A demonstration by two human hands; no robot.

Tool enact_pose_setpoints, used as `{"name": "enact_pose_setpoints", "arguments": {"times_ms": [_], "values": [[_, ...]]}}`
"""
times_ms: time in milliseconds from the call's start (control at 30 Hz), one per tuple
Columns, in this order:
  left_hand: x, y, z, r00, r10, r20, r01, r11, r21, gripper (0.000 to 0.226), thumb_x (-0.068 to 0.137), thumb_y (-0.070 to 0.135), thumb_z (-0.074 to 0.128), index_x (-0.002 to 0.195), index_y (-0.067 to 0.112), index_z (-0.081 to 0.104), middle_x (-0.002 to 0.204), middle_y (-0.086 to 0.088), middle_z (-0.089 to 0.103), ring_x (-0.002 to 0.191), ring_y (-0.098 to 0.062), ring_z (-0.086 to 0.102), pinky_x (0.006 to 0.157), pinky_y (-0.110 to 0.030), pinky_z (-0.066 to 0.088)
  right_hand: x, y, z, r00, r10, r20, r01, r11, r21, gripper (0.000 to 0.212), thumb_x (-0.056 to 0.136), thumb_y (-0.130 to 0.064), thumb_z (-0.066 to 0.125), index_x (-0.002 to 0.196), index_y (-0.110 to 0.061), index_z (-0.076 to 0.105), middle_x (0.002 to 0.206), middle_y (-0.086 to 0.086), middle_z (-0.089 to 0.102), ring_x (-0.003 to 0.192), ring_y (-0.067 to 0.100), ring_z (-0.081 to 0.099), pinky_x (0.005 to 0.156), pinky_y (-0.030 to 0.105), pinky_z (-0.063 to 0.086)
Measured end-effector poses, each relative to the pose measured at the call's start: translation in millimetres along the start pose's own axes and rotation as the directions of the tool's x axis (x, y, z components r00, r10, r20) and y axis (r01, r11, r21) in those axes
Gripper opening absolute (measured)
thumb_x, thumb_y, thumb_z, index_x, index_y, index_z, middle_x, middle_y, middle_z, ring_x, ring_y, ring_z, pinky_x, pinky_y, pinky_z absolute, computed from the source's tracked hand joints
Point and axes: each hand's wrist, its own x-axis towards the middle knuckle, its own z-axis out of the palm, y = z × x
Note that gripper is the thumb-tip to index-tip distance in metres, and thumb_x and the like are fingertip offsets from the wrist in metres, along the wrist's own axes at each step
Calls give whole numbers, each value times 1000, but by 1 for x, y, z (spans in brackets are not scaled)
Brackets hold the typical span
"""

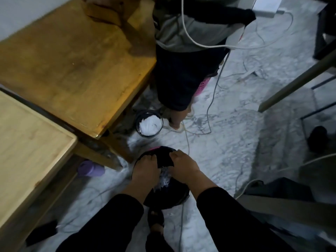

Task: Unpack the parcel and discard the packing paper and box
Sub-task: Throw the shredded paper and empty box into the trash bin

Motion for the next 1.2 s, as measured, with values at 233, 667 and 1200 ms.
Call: {"name": "enact_pose_setpoints", "arguments": {"times_ms": [233, 667, 1200], "values": [[-25, -18, -77, 988, -78, -135, 67, 994, -84, 55, 94, 37, 46, 137, 5, 33, 136, -13, 44, 126, -27, 41, 98, -33, 40, -14, -41, -55, 973, -81, -218, 61, 993, -97, 57, 95, -28, 45, 144, -9, 24, 150, 10, 29, 140, 25, 25, 110, 32, 26], [-136, -153, -188, 795, -173, -582, 202, 979, -14, 56, 96, 33, 35, 141, -1, 26, 141, -15, 40, 129, -28, 35, 112, -33, 25, -46, -238, -123, 859, -389, -334, 313, 914, -259, 59, 100, -34, 34, 147, -7, 13, 157, 8, 16, 146, 20, 11, 115, 31, 20], [-221, -331, -24, 528, -818, -229, 641, 560, -525, 112, 70, 83, 23, 138, -6, 24, 142, -34, 28, 134, -50, 24, 107, -54, 30, 52, -355, 34, 742, -669, 42, 658, 715, -237, 116, 60, -77, 46, 146, -9, 8, 154, 10, 12, 142, 24, 15, 117, 29, 11]]}}
